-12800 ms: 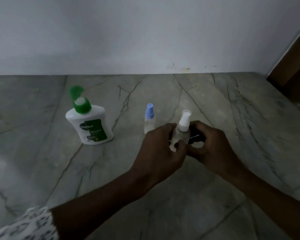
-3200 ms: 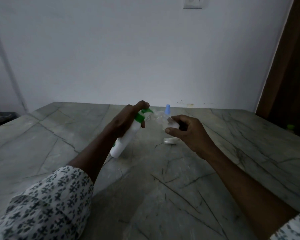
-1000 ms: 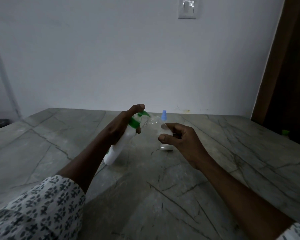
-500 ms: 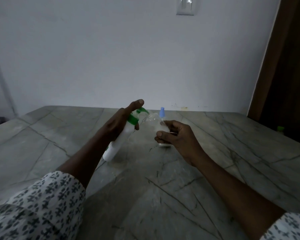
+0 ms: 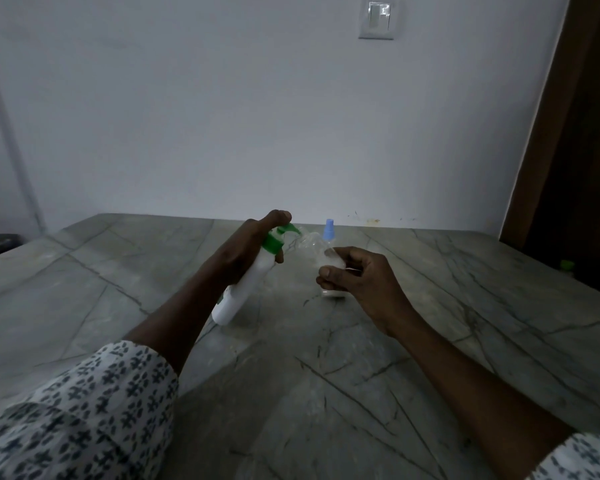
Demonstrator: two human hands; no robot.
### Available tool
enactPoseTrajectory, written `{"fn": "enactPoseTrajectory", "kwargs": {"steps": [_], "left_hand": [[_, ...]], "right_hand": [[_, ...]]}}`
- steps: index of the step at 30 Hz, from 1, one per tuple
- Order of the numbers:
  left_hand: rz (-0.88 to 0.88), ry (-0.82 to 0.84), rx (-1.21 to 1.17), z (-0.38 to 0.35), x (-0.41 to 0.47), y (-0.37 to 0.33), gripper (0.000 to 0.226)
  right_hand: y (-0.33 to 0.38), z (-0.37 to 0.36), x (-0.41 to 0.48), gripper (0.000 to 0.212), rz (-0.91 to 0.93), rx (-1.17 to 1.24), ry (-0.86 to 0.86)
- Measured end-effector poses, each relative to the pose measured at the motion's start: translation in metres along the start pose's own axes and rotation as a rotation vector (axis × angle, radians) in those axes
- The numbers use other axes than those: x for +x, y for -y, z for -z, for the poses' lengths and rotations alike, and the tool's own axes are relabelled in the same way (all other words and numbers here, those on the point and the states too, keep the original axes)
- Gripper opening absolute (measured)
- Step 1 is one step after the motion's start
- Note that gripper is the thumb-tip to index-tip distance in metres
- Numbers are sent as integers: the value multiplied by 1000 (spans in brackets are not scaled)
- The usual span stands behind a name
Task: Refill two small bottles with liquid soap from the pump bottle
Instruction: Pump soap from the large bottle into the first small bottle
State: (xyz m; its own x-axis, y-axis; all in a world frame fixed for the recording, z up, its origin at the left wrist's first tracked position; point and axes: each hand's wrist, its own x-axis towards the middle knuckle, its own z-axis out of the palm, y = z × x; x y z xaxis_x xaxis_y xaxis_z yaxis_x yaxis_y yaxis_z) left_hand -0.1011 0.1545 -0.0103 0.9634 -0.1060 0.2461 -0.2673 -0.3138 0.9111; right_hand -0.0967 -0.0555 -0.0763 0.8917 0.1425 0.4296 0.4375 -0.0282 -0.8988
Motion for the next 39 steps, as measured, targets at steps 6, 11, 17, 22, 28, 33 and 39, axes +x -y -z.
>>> {"fn": "enactPoseTrajectory", "kwargs": {"steps": [6,11,17,22,28,33,39], "left_hand": [[-39,8,-4,-1,-2,0,61],[-35,15,-7,-2,-4,-2,56],[-13,4,-65,-1,-7,-4,57],[-4,-7,-46,-3,-6,-6,45],[-18,2,-23,-2,-7,-4,57],[2,9,-33,-2,-6,-4,60],[17,2,-29,0,-5,-3,46]], "right_hand": [[-1,-1,0,42,-1,8,-2],[-2,-1,0,43,3,20,-3],[1,-4,-3,41,-2,98,16],[1,-5,-4,39,-6,85,26],[2,-6,-4,40,2,97,17],[3,-5,-4,41,18,94,17],[1,-5,-5,38,26,95,10]]}}
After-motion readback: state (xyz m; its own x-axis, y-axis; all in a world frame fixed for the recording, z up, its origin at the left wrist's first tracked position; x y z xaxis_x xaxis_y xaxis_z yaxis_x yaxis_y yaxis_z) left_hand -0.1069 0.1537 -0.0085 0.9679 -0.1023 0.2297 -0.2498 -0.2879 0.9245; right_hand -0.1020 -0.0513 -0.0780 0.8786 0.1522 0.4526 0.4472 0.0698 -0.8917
